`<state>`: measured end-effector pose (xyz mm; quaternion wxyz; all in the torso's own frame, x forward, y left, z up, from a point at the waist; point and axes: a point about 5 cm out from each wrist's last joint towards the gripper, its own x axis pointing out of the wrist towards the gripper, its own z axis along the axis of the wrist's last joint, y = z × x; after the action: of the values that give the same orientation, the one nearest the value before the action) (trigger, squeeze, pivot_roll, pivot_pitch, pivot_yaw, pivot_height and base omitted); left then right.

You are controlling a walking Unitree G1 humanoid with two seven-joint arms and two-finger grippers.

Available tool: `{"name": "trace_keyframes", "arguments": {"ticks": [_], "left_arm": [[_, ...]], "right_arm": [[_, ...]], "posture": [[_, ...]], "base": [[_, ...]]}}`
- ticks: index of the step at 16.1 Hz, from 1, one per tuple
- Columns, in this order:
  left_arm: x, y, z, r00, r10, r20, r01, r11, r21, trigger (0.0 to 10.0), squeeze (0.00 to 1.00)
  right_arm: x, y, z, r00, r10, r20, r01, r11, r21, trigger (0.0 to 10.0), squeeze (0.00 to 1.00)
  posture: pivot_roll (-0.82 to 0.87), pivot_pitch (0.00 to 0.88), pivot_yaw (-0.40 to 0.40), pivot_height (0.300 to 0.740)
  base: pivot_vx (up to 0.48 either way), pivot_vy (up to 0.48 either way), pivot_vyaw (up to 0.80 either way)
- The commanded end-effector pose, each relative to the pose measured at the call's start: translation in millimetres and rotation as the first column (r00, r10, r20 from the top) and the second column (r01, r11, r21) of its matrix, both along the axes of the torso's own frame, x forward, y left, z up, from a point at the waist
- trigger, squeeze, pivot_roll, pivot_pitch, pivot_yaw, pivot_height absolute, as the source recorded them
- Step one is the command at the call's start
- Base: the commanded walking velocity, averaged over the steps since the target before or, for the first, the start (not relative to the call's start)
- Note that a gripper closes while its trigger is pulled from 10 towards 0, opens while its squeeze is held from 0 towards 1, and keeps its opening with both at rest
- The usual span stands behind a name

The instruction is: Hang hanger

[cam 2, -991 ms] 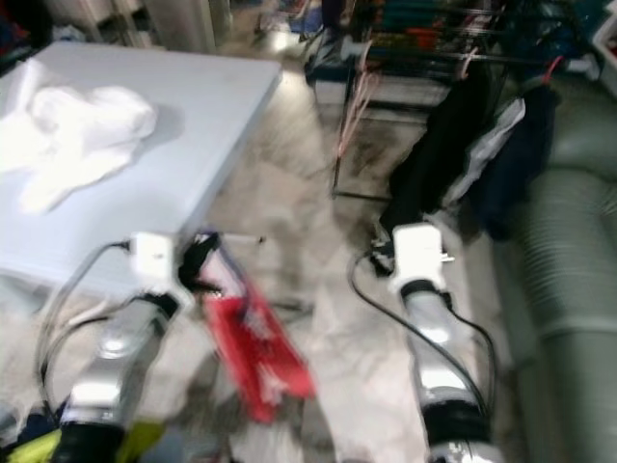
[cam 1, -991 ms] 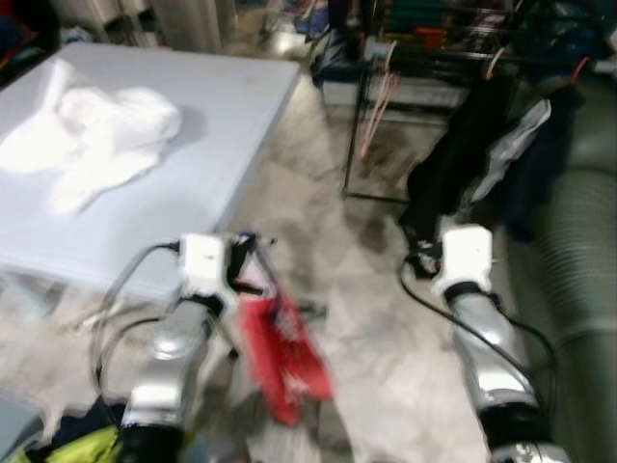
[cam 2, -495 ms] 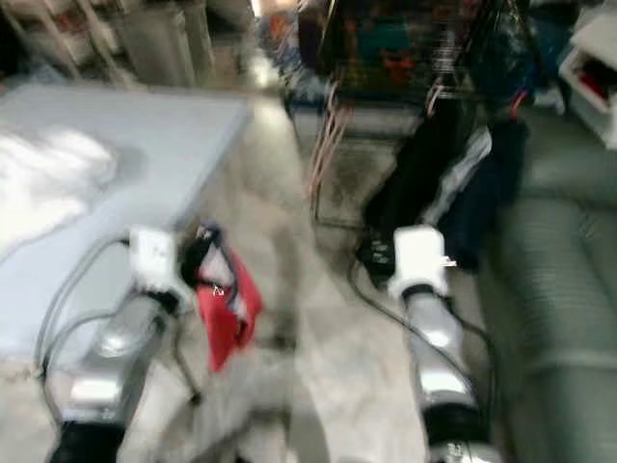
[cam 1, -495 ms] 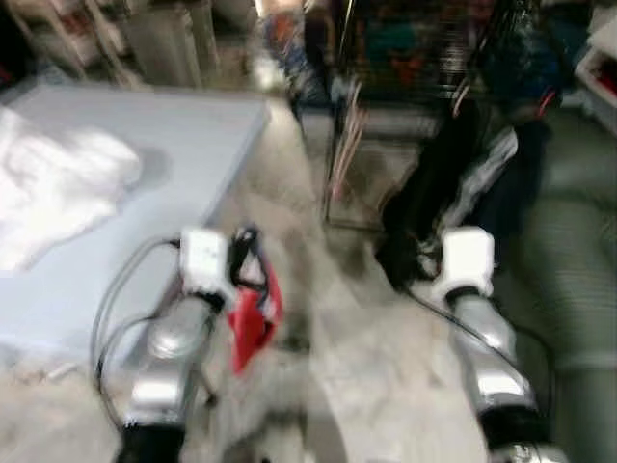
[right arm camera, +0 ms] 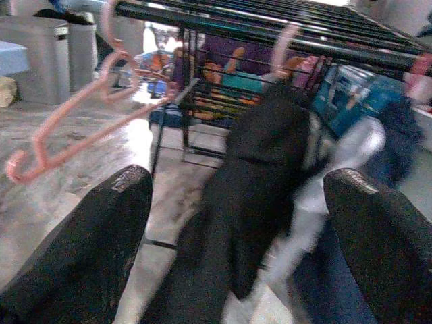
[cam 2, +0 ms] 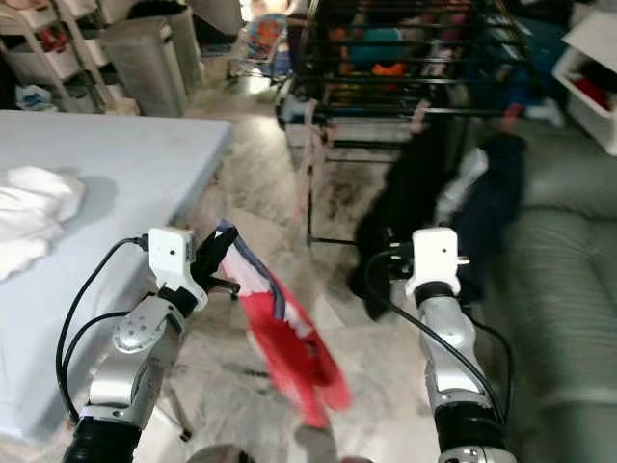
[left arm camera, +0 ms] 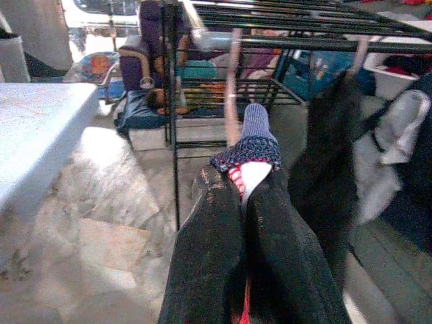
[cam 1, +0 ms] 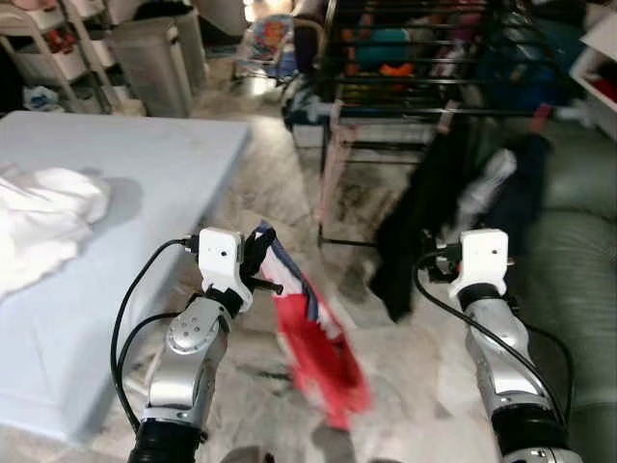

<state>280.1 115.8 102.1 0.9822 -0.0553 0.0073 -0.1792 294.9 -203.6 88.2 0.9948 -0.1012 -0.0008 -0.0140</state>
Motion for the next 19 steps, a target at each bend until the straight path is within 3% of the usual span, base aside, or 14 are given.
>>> {"name": "trace_keyframes", "arguments": {"ticks": [1,5,19], "left_arm": [[4.1,7.4,11.8,0.999,0.023,0.048,-0.024,1.000,0.014,10.0,0.00],[4.6,5.1,12.8,0.998,0.013,0.055,-0.014,1.000,0.021,10.0,0.00],[5.7,-1.2,19.8,0.996,-0.023,0.089,0.017,0.998,0.063,10.0,0.00]], "right_arm": [[3.8,6.5,4.8,1.000,0.015,0.020,-0.015,1.000,0.013,10.0,0.00],[4.6,6.8,4.5,1.000,0.010,0.020,-0.011,1.000,0.014,10.0,0.00],[1.8,13.1,0.7,0.999,0.033,0.006,-0.033,0.999,0.021,10.0,0.00]], "posture": [[-0.05,0.000,0.029,0.740],[-0.05,0.000,0.030,0.740],[-0.05,0.000,0.030,0.740]], "base": [[0.394,0.274,0.00],[0.395,0.273,0.00],[0.440,0.000,0.00]]}}
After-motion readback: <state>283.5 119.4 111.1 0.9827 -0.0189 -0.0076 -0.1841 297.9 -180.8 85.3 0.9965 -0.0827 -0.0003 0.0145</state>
